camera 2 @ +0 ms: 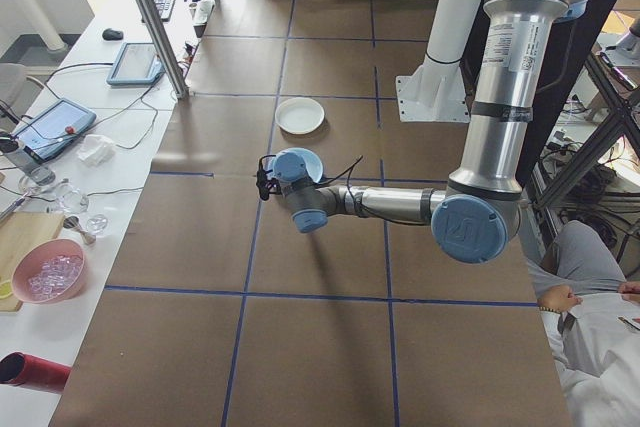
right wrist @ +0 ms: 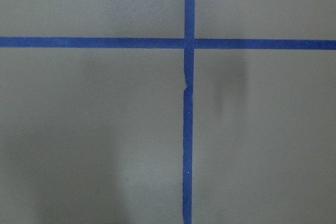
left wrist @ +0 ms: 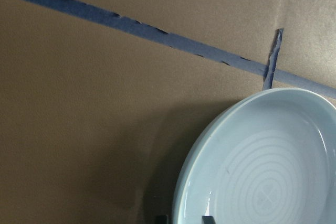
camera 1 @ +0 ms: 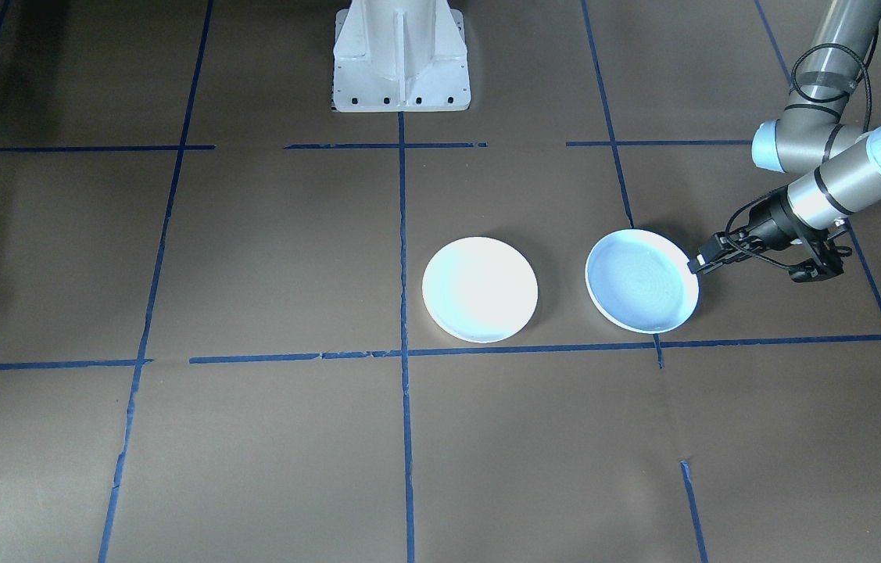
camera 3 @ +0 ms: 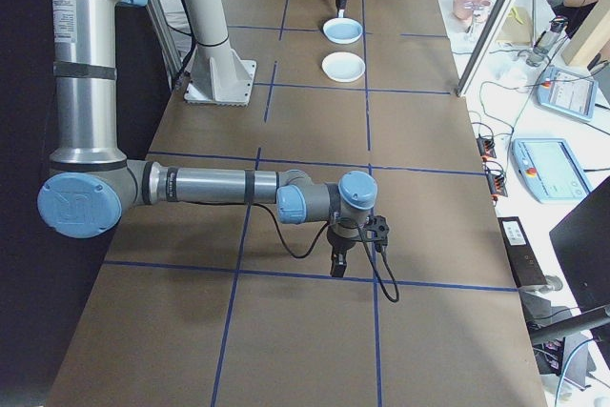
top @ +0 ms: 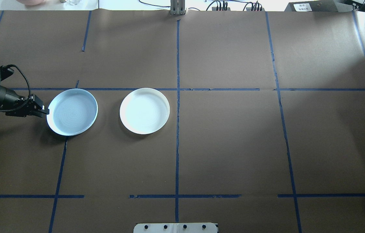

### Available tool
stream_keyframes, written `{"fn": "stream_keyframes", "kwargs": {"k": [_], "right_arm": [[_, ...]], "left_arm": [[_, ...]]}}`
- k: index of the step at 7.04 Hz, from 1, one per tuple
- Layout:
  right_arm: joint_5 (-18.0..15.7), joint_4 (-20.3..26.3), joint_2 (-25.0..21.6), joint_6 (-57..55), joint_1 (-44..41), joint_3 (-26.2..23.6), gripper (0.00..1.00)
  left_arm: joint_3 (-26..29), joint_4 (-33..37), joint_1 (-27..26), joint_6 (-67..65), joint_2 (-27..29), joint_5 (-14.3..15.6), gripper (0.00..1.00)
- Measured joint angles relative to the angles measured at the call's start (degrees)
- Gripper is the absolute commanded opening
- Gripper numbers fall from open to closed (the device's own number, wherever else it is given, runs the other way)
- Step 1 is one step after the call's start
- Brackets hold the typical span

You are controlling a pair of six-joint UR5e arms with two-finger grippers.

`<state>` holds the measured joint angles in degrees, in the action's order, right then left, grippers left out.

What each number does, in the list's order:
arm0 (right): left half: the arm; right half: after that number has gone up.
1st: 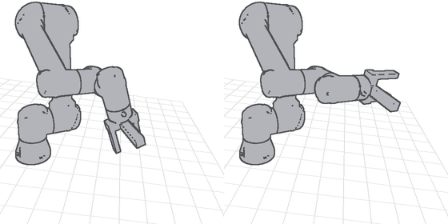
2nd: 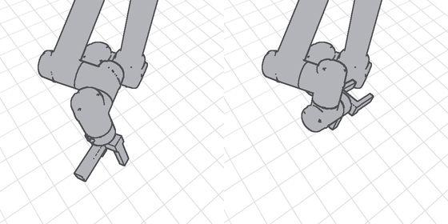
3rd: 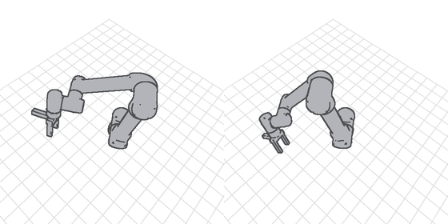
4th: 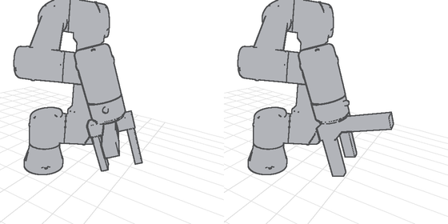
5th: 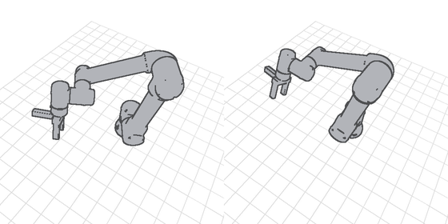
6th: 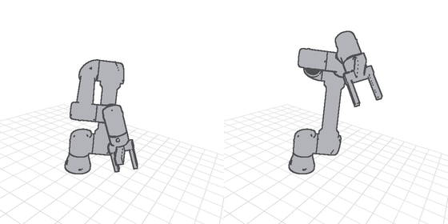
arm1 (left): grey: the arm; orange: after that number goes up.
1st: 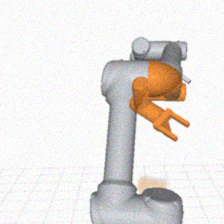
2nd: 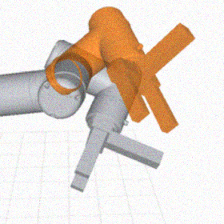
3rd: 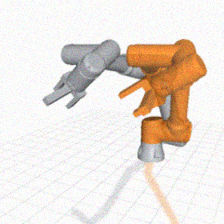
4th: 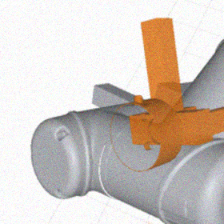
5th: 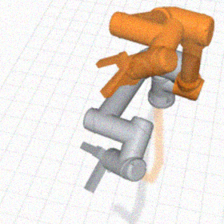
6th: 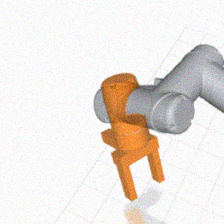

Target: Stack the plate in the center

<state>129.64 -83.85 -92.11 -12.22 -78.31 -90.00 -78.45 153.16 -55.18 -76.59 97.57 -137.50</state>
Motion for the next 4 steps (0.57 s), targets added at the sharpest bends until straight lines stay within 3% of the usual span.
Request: {"fn": "stream_keyframes", "kwargs": {"k": [4], "right_arm": [[0.0, 0.0, 0.0, 0.0, 0.0, 0.0, 1.0]], "left_arm": [[-3.2, -13.3, -0.2, -0.7, 8.9, -0.7, 0.59]]}}
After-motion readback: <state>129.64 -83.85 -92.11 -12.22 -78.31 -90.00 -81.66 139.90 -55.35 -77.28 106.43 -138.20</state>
